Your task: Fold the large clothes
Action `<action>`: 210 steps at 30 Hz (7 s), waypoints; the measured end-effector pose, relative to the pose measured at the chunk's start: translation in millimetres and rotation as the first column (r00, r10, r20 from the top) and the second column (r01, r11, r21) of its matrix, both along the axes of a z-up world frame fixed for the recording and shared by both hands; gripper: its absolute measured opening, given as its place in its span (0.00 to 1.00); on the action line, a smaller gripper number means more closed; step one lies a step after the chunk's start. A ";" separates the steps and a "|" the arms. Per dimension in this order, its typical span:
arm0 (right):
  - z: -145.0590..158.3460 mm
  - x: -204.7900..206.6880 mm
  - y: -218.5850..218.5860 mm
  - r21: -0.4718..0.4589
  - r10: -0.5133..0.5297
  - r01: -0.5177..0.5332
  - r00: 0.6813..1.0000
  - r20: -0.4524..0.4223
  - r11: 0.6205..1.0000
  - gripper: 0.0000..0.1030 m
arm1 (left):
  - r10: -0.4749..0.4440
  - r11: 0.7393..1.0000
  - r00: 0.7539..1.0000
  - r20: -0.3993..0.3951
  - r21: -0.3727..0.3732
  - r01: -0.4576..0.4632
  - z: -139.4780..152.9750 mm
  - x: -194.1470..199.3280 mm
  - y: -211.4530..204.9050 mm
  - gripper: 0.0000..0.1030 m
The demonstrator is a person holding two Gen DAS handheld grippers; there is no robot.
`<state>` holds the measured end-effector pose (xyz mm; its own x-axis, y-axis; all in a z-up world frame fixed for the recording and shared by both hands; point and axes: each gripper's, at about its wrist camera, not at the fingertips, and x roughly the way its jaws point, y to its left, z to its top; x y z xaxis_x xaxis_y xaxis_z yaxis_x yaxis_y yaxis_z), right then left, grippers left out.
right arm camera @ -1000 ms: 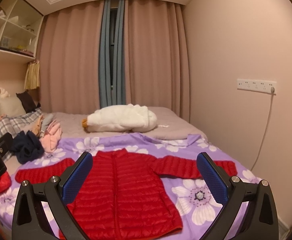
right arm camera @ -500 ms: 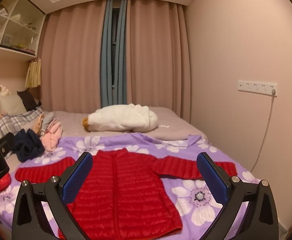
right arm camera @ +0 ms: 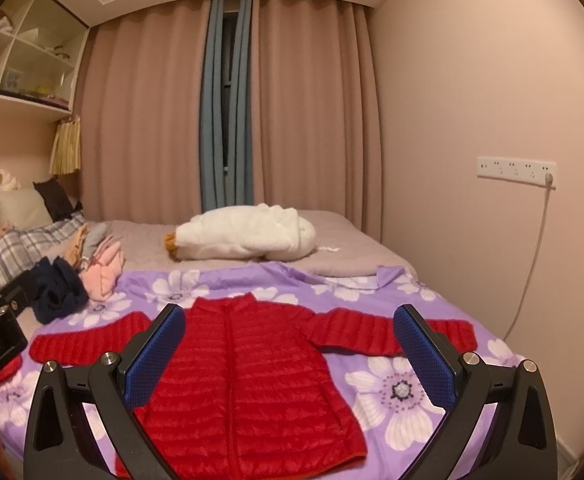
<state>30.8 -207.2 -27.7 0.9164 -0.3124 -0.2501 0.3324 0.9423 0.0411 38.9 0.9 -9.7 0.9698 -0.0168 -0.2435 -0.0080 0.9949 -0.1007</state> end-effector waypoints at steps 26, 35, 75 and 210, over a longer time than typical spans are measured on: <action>-160.7 120.1 -305.3 0.335 -0.277 0.422 0.873 -0.401 0.842 1.00 | 0.057 0.743 0.847 -0.529 -0.544 -0.390 -210.6 294.0 211.6 0.89; -207.4 139.2 -361.8 0.421 -0.338 0.557 0.804 -0.490 0.716 0.99 | 0.069 0.760 0.772 -0.631 -0.468 -0.450 -257.5 352.2 238.5 0.85; -108.4 365.4 112.5 0.209 0.400 -0.348 0.861 -0.314 0.914 0.06 | 0.365 0.814 0.716 -0.595 -0.169 -0.556 -269.2 370.5 263.8 0.68; -147.7 250.6 -114.0 0.183 -0.253 0.348 0.880 -0.402 0.919 0.55 | 0.232 0.965 0.908 -0.348 -0.035 -0.261 -165.3 275.8 65.9 0.87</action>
<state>281.4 -321.2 -175.4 0.6168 -0.4437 -0.6502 0.6338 0.7697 0.0760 314.7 66.8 -175.0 0.8053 0.1793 -0.5651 -0.2995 0.9456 -0.1269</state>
